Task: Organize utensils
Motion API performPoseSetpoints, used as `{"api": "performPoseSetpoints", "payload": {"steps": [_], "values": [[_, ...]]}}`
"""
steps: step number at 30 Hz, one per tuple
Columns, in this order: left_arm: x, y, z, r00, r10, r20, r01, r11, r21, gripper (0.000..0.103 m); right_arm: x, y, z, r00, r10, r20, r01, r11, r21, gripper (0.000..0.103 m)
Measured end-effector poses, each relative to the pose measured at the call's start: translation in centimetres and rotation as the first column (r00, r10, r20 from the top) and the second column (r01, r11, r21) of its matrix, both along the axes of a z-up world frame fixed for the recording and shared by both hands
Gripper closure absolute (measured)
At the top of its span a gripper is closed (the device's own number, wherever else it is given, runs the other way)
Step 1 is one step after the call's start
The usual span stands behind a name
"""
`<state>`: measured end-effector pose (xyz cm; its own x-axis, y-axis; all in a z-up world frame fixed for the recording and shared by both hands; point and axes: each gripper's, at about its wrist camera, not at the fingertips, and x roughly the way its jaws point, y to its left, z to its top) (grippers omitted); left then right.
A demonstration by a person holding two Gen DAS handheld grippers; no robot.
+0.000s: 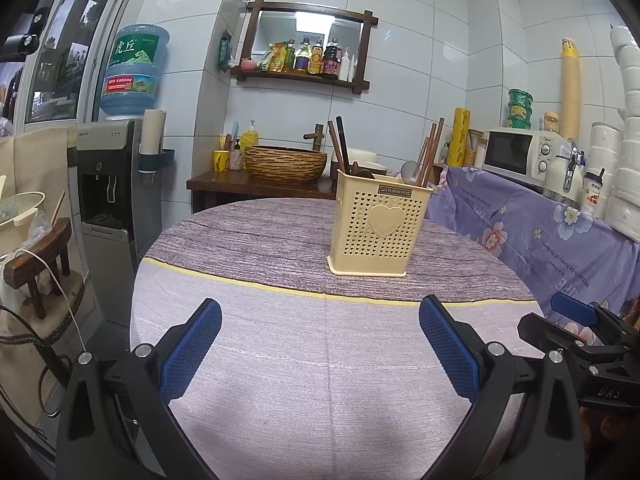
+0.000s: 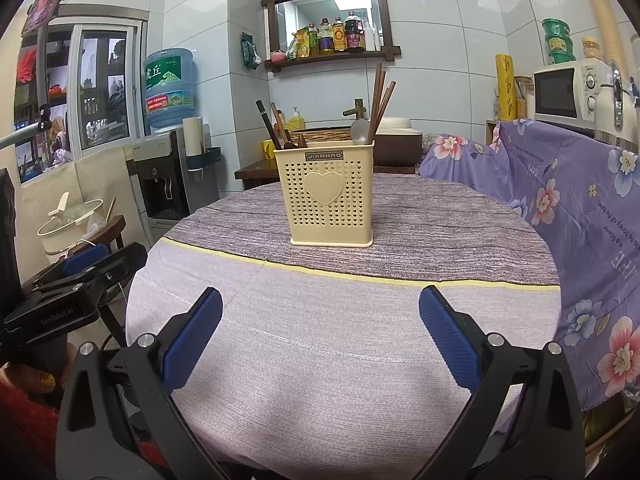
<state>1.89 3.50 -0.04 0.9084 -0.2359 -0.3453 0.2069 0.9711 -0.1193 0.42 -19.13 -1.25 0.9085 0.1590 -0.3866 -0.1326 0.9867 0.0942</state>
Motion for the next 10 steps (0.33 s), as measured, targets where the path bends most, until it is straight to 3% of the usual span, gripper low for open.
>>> {"api": "performPoseSetpoints", "payload": {"steps": [10], "values": [[0.3, 0.22, -0.08, 1.0, 0.012, -0.014, -0.012, 1.0, 0.009, 0.005, 0.03, -0.1, -0.14, 1.0, 0.001, -0.002, -0.001, 1.0, 0.001, 0.006]]}}
